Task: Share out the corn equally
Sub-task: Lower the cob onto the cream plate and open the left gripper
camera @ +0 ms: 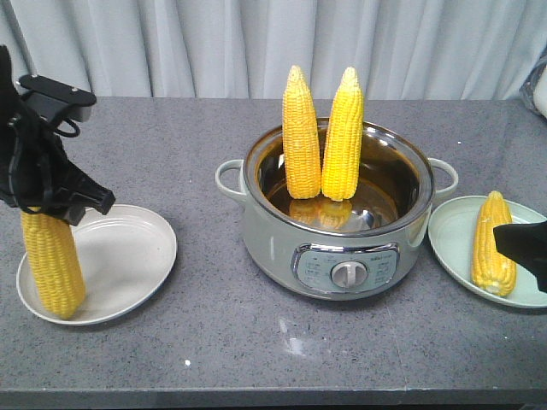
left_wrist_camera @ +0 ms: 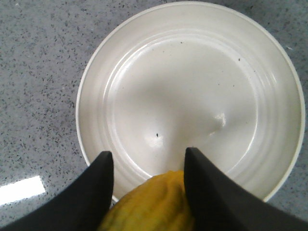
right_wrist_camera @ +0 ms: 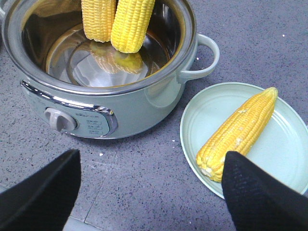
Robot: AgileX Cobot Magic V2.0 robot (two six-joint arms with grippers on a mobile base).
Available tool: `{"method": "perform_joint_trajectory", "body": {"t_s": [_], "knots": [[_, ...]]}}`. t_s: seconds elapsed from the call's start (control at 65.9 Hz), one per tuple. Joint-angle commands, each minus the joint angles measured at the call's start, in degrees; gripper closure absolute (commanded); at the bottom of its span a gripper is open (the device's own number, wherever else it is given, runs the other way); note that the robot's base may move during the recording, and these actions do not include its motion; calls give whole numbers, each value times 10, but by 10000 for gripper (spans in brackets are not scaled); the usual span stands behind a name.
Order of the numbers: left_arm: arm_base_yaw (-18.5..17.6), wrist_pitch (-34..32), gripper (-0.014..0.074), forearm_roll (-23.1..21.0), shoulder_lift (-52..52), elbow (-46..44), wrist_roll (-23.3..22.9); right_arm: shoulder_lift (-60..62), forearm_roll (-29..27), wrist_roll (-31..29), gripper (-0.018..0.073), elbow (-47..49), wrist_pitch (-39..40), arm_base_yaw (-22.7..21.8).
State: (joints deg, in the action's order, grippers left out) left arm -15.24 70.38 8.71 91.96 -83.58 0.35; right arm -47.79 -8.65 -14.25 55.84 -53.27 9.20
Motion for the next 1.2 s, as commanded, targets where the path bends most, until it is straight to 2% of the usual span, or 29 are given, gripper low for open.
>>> {"method": "perform_joint_trajectory", "body": {"t_s": [0.0, 0.152, 0.258, 0.713, 0.864, 1.016, 1.183], "knots": [[0, -39, 205, 2, -12, -12, -3, 4, -3, -6, -21, 14, 31, 0], [0, -78, 83, -6, -9, -12, -8, 4, -3, -6, -21, 14, 30, 0], [0, -83, 56, -9, -8, -12, -8, 4, -3, -6, -21, 14, 30, 0], [0, -85, 55, -13, 11, -12, -3, 4, -3, -6, -21, 14, 30, 0], [-3, -122, 55, -13, -1, -12, -3, 4, -3, -6, -21, 14, 30, 0], [-17, -154, 64, -46, -48, -5, 7, 4, -3, -6, -21, 14, 30, 0], [-50, -208, 75, -58, -131, 63, 10, 4, -3, -6, -21, 14, 30, 0]]}}
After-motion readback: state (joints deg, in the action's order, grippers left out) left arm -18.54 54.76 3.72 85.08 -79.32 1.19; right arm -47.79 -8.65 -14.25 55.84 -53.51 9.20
